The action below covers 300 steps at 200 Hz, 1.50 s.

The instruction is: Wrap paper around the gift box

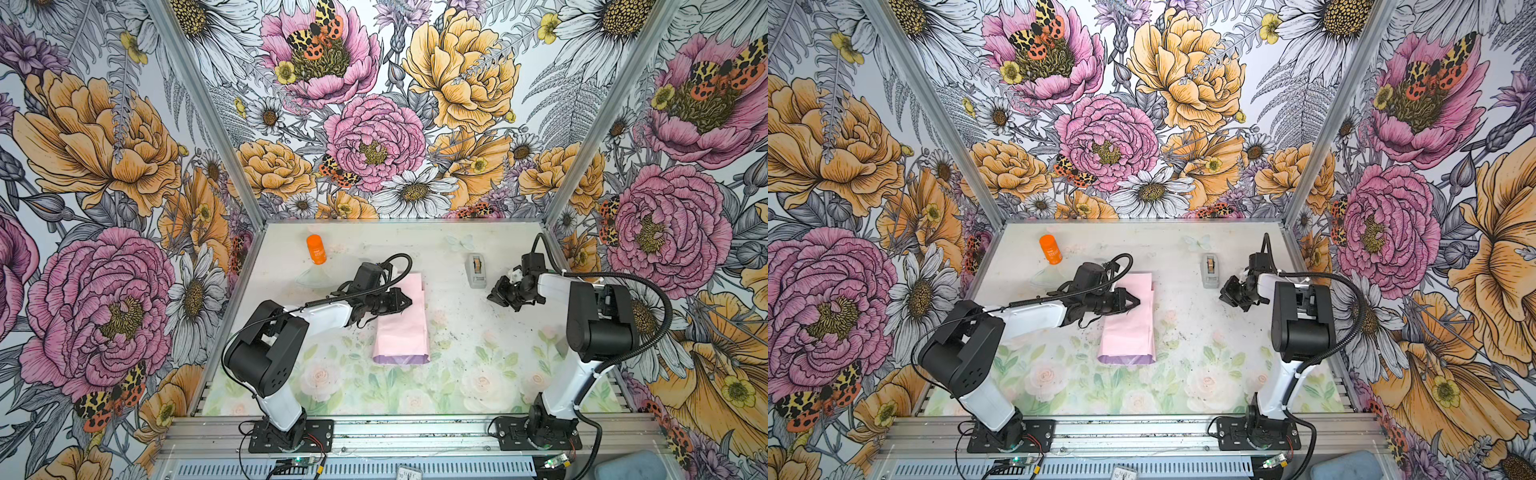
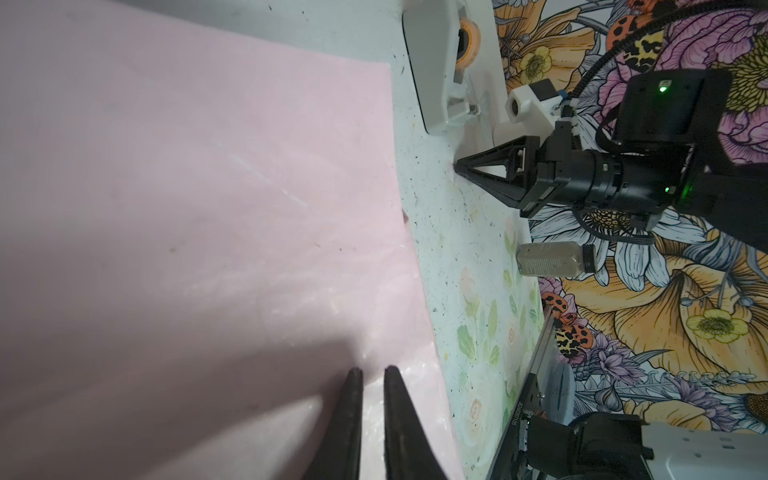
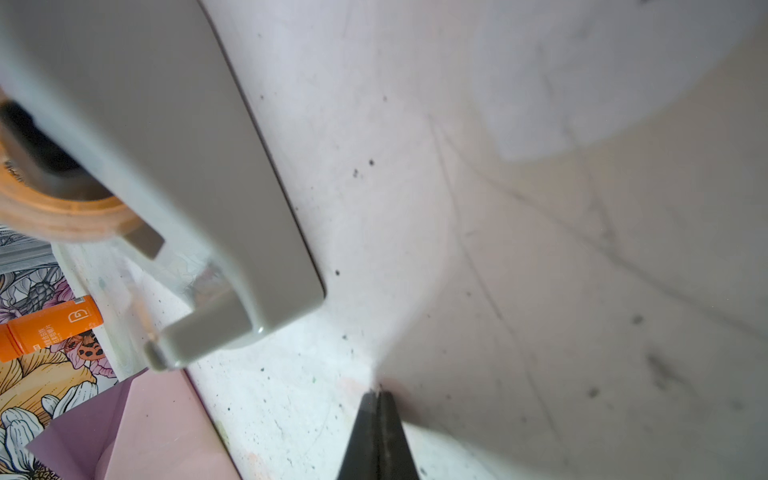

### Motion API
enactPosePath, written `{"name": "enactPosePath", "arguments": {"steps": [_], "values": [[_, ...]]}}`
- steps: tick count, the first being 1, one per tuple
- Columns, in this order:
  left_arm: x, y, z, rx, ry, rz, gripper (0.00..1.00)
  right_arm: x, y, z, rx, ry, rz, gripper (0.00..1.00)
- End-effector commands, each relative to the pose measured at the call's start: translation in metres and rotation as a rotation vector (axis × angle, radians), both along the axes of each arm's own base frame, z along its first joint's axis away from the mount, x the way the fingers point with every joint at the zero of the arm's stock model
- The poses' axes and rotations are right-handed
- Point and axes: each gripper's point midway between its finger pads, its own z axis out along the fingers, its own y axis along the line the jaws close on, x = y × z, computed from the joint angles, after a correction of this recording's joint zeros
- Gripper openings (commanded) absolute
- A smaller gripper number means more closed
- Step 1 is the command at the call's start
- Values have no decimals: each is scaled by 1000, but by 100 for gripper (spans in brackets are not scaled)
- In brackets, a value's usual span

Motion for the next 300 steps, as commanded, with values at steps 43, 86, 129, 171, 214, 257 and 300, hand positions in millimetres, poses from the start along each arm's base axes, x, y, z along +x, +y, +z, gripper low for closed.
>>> {"name": "enactPosePath", "arguments": {"steps": [43, 86, 129, 171, 214, 257, 300], "values": [[-11, 6, -6, 68, 32, -1, 15, -16, 35, 97, -39, -301, 181, 0], [-12, 7, -12, 82, 40, 0, 15, -54, 122, 141, 87, -425, 506, 0], [-6, 3, -10, 75, 31, 4, 16, -62, 159, 117, 22, -323, 562, 0], [2, 0, 3, 53, 4, 17, 17, -56, 152, 83, -93, -189, 370, 0], [5, -5, 25, 17, -29, 14, 23, -62, 179, 77, -102, -193, 362, 0], [10, -4, 61, -1, -85, 22, 33, -63, 187, 66, -119, -175, 343, 0], [7, 41, 73, 108, -71, 155, 41, -64, 188, 58, -152, -163, 324, 0]]}}
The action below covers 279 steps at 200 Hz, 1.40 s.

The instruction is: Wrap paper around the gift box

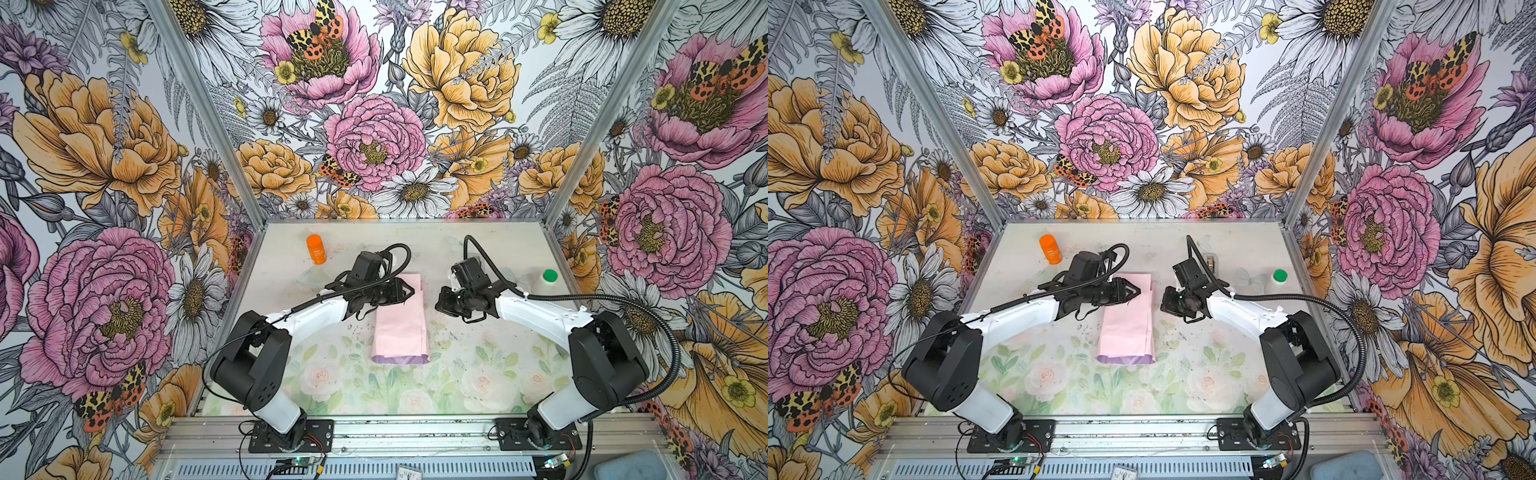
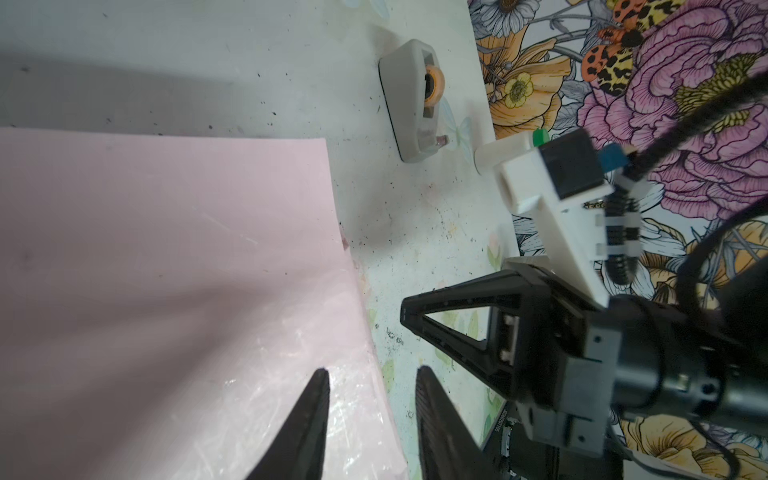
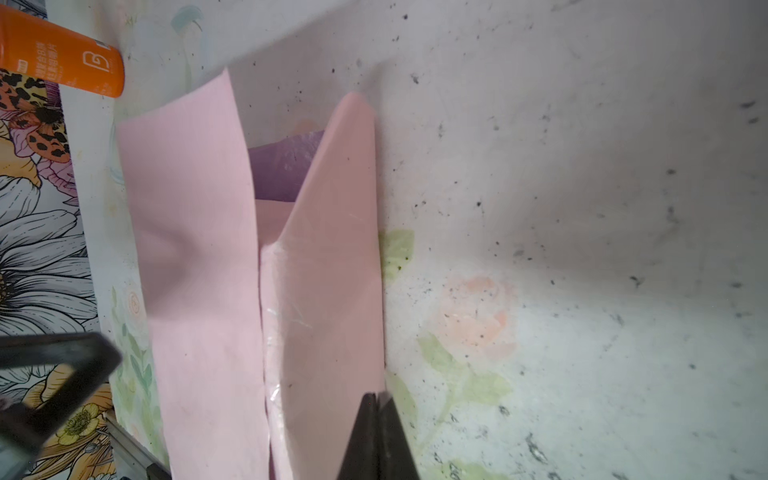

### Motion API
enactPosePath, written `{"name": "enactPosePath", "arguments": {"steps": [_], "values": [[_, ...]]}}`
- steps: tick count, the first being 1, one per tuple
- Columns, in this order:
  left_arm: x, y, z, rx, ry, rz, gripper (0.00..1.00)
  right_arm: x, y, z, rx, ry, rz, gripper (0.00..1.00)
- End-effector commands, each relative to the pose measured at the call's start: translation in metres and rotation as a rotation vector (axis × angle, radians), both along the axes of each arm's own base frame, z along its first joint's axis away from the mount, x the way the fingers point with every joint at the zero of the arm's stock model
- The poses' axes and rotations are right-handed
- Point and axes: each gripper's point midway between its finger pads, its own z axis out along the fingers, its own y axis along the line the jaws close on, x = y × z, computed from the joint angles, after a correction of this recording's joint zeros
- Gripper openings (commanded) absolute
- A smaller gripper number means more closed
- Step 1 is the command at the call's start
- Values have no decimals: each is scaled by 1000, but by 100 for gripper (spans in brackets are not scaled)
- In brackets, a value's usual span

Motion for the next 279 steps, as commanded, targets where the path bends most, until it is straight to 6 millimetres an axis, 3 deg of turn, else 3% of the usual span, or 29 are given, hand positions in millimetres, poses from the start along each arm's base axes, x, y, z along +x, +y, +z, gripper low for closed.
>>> {"name": "enactPosePath", "arguments": {"steps": [1, 31, 57, 101, 169, 230, 279], "values": [[2, 34, 10, 84, 0, 110, 42, 4, -1, -4, -25, -19, -41, 0], [-17, 78, -17, 111, 111, 222, 48, 2, 5, -5, -34, -21, -42, 0], [-36, 92, -36, 105, 176, 247, 49, -1, 11, -8, -41, -19, -41, 0], [-50, 88, -45, 50, 207, 236, 50, -3, 19, -9, -41, -26, -37, 0], [-45, 76, -53, 28, 200, 219, 49, -7, 28, -8, -42, -33, -30, 0], [-43, 53, -45, 7, 182, 166, 48, -12, 34, -2, -30, -44, -42, 0], [-42, 56, -43, 34, 176, 174, 48, -14, 34, 4, -26, -58, -63, 0]]}}
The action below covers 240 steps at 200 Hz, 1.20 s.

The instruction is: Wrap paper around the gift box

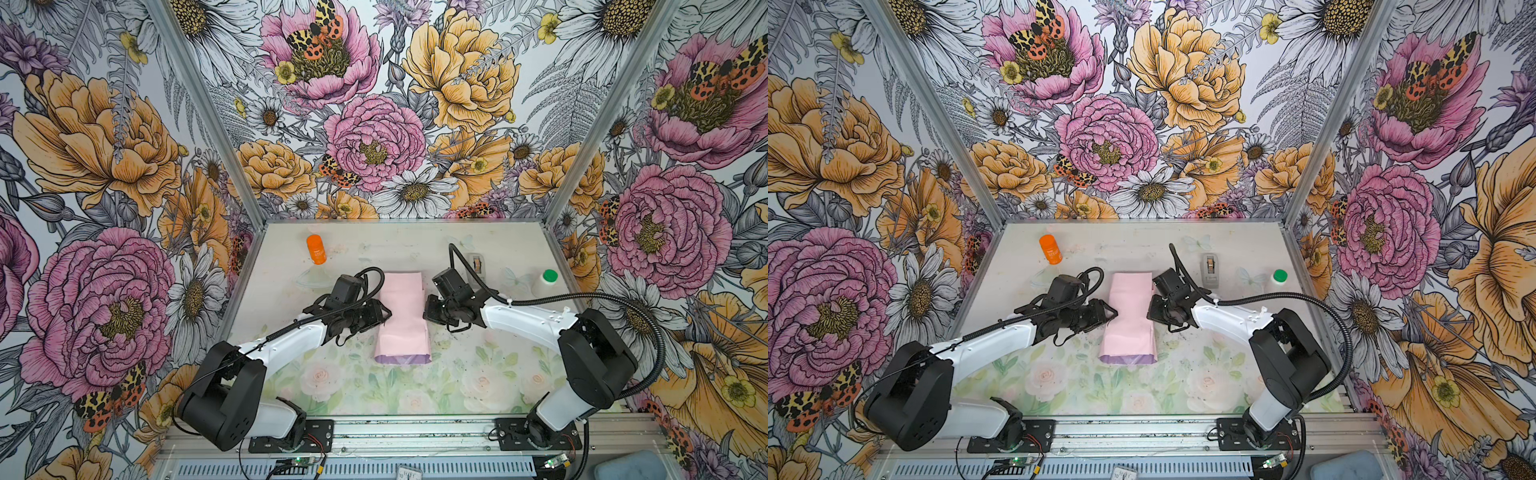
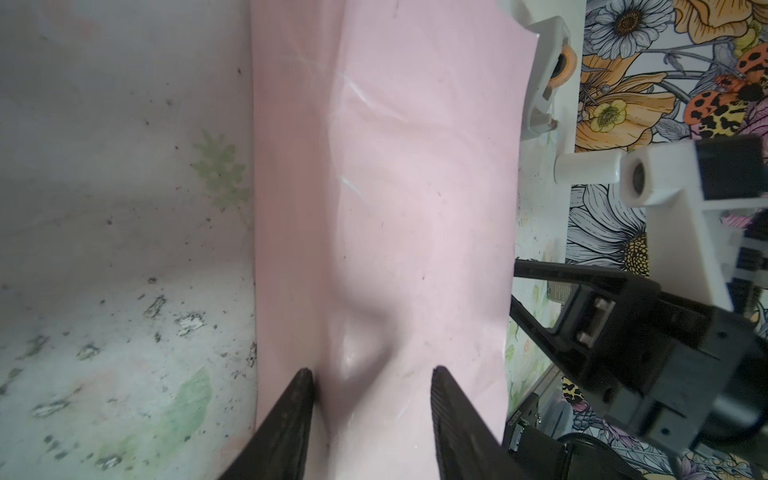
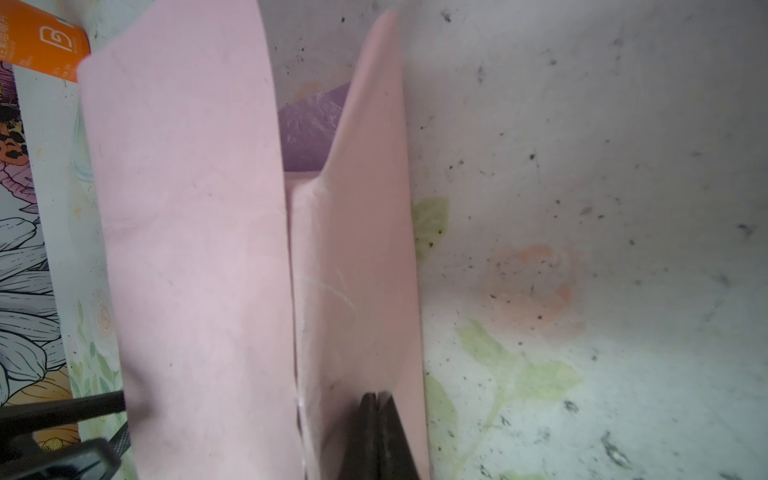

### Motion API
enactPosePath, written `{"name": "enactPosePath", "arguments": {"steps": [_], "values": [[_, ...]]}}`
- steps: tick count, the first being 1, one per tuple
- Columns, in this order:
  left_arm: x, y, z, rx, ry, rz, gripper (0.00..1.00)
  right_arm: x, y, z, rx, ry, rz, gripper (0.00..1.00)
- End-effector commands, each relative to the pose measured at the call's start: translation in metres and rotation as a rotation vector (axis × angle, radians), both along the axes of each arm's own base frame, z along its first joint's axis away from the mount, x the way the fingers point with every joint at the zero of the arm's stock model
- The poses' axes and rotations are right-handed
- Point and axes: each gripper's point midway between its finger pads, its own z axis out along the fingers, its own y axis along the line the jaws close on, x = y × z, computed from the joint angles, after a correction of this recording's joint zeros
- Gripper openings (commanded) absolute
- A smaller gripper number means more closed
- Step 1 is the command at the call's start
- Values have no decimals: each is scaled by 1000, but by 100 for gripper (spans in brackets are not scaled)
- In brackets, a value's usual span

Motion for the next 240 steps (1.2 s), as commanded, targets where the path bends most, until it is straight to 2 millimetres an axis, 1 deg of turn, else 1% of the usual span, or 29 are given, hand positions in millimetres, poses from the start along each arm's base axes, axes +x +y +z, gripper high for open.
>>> {"name": "enactPosePath", "arguments": {"steps": [1, 28, 49, 65, 83, 99, 118, 155, 175, 214, 240], "values": [[8, -7, 16, -17, -44, -10, 48, 2, 2, 14, 25, -44, -25, 0], [9, -4, 22, -1, -59, -6, 48, 0, 0, 14, 21, -46, -42, 0], [10, 5, 24, 46, -66, 4, 48, -1, -4, 11, 10, -43, -51, 0], [12, 13, 33, 57, -88, 23, 48, -1, -4, 9, 6, -40, -51, 0], [15, 19, 45, 53, -124, 43, 45, -1, -4, 8, 3, -37, -52, 0], [16, 19, 53, 47, -153, 38, 40, -1, -4, 8, 3, -40, -53, 0], [18, 8, 58, 11, -178, -8, 33, 0, -4, 8, 2, -42, -52, 0], [22, -24, 57, -33, -211, -115, 29, -1, -4, 8, 2, -40, -53, 0], [25, -36, 50, -31, -212, -152, 28, -1, -5, 7, 1, -40, -54, 0], [35, -52, 43, -57, -240, -193, 25, -3, -6, 6, 0, -35, -58, 0], [33, -60, 28, -49, -218, -226, 24, -3, -6, 5, 0, -35, -60, 0]]}}
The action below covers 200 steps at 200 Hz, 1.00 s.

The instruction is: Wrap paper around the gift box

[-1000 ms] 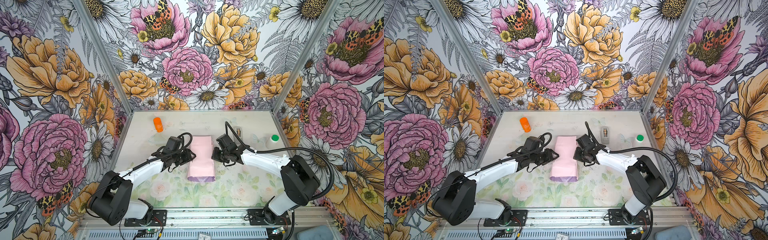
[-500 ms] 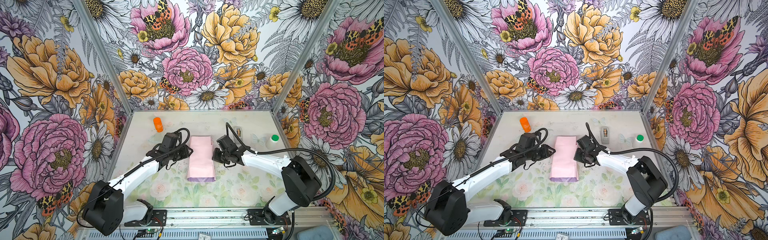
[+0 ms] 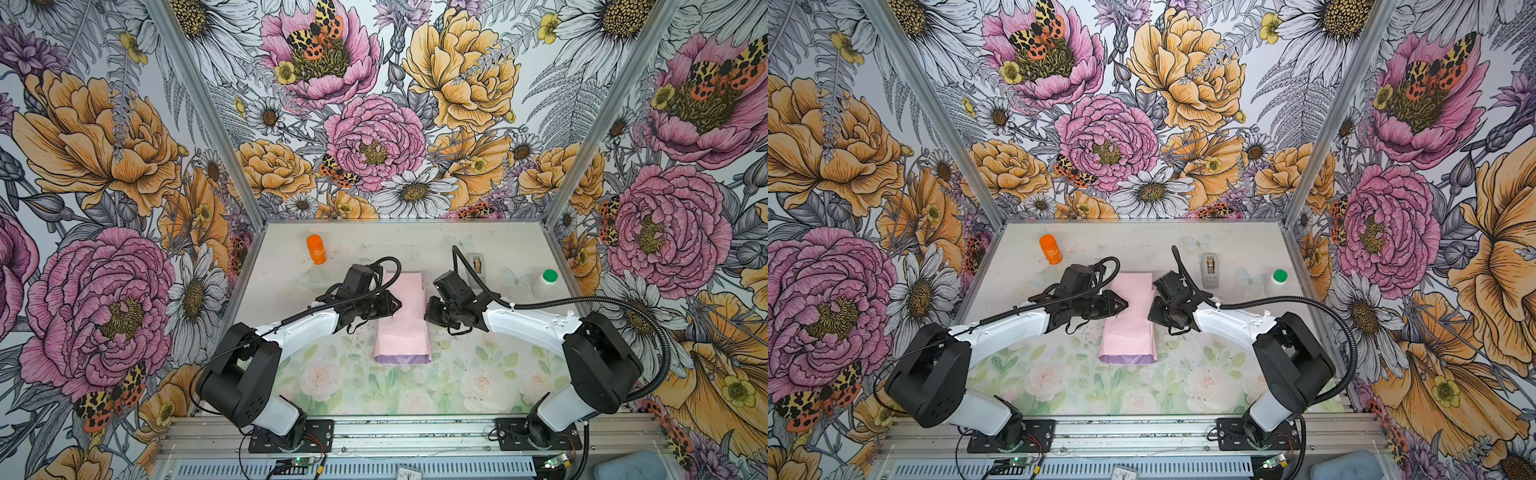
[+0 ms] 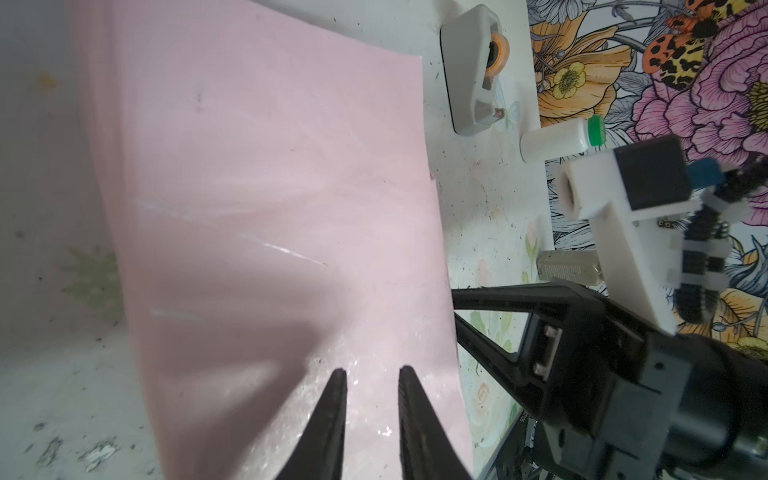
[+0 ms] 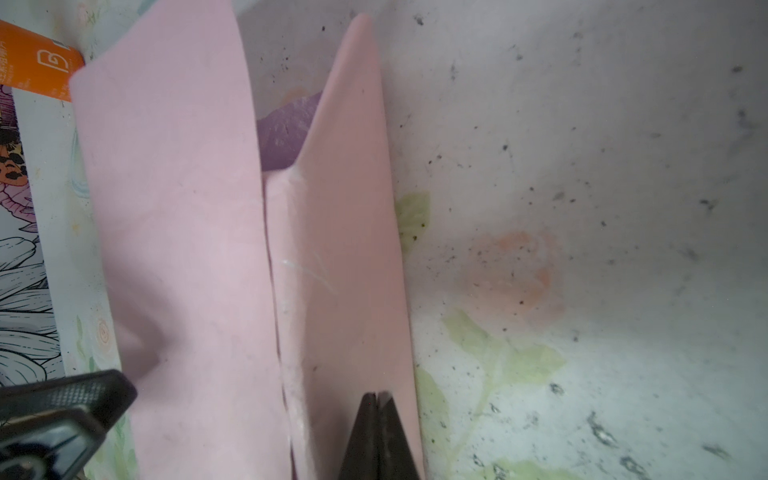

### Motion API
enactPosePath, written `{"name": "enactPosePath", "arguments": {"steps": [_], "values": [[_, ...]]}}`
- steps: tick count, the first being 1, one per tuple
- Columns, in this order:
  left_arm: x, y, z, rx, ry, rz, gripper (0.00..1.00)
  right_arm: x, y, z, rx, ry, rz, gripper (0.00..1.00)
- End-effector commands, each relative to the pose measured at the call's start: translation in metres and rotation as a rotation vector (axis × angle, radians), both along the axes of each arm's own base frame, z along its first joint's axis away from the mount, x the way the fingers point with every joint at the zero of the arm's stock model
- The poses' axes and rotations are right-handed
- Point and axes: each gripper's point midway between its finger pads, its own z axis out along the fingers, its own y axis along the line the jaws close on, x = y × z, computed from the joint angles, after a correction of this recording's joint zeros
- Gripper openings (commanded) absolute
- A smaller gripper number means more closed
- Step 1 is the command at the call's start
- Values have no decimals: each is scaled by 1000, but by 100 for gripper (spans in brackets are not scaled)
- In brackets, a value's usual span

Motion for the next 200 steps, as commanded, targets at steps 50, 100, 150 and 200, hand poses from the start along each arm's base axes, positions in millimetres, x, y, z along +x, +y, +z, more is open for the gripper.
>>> {"name": "enactPosePath", "arguments": {"steps": [50, 100, 150, 200], "values": [[-5, -23, -12, -27, -32, -85, 23, 1, 5, 8, 25, -37, -15, 0], [-8, -26, -23, -31, -21, -81, 23, 1, 13, 9, 45, -40, -5, 0], [-12, -22, -34, -12, -10, -71, 23, 1, 3, 16, 54, -65, -16, 0], [-16, -19, -38, -2, -4, -71, 23, -2, -25, 42, 50, -117, 81, 0]]}}
